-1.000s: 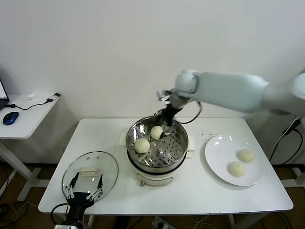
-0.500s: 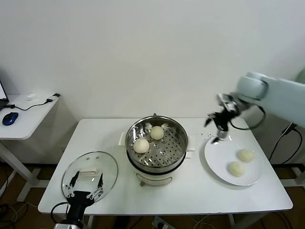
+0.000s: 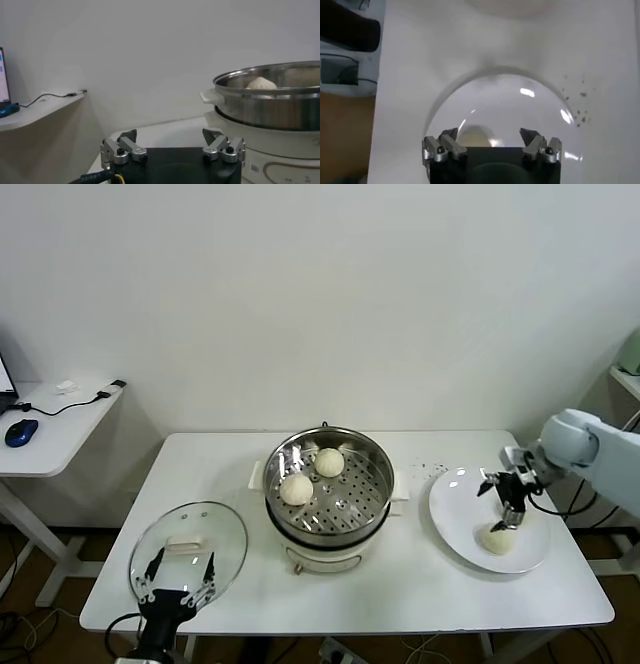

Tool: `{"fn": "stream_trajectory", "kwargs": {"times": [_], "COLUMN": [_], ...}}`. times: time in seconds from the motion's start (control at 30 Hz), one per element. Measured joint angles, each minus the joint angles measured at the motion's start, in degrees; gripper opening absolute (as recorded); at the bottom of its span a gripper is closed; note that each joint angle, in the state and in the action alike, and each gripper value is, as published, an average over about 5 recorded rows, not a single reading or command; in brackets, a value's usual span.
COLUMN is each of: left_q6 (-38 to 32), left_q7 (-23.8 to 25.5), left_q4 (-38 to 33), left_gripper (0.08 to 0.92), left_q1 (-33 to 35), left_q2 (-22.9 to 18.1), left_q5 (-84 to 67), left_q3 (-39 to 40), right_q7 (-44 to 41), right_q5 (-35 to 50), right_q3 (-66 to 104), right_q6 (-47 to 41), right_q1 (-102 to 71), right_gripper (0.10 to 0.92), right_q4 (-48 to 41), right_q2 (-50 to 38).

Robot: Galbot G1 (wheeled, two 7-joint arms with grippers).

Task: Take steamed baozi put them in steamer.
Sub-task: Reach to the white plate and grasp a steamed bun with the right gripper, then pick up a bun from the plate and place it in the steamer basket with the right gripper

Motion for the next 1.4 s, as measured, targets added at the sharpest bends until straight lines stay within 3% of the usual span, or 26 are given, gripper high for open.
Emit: {"fn": "stream_trajectory", "kwargs": {"times": [0.77,1.07,1.4], "left_q6": [0.02,0.05,-0.06], "left_q7": [0.37,0.37,0.44], "left_q4": [1.21,1.55,1.65], "left_gripper": [0.823,0.823,0.823], "left_q1": [-0.15,-0.32,-0.11], "left_q2": [-0.21,-0.2,-0.1], "left_q5": [0.13,0.3,0.32], "left_q3": [-0.7,-0.63,-0.6], "right_q7": [-0.14,-1.03,-1.53], "right_q5": [-9.41,-9.48,-8.3], "right_q3": [9.23,9.31,8.49], "right_q6": [2.4,2.82,3.08], "right_q1": [-10.64,-10.66,-9.8], "right_gripper": [0.813,0.599,0.536], "right_q4": [-9.6,-10.44,-10.37], "right_q2": [5.03,5.39,5.11]}}
